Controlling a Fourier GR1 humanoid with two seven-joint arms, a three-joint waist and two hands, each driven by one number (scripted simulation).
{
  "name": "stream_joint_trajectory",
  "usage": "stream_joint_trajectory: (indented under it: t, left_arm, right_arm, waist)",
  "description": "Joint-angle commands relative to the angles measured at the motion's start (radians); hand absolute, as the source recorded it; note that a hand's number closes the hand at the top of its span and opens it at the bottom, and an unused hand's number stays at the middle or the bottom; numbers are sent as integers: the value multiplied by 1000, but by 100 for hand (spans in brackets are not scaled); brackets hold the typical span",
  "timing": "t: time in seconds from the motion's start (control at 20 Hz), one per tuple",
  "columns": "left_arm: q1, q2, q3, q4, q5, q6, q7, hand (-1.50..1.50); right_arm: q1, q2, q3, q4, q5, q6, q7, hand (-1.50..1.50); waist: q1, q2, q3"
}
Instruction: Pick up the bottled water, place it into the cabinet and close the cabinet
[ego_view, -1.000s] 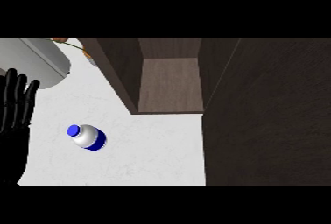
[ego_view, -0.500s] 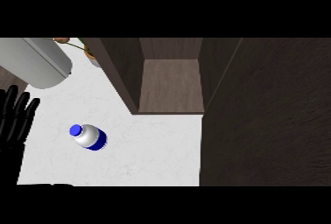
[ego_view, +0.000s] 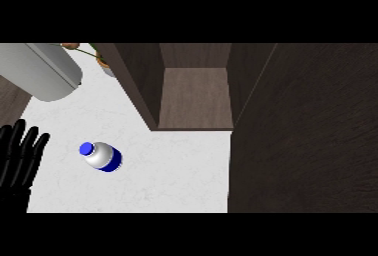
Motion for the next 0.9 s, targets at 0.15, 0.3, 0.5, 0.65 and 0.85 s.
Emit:
stream_joint_trajectory:
  t: [0.15,0.3,0.5,0.65,0.85]
  left_arm:
    - [101,-35,-35,4,-52,-9,-58,-150]
    - [90,-35,-71,52,-109,70,-106,-150]
    - [83,-25,66,214,-54,16,-253,-150]
    - [3,-1,141,336,-41,33,-279,-150]
    - [-1,-4,122,421,-43,8,-306,-150]
  right_arm:
    - [136,-1,8,-119,-24,41,-16,-150]
    - [237,6,15,-102,-13,76,-108,-150]
    - [243,5,42,-171,21,52,-58,-150]
    - [272,-34,-26,-158,-38,100,-107,-150]
    - [302,-38,-4,-184,-37,109,-95,-150]
  waist:
    - [-2,-1,0]
    - [-7,-1,0]
    - [-6,0,-1]
    - [-12,0,-1]
    - [-7,1,-1]
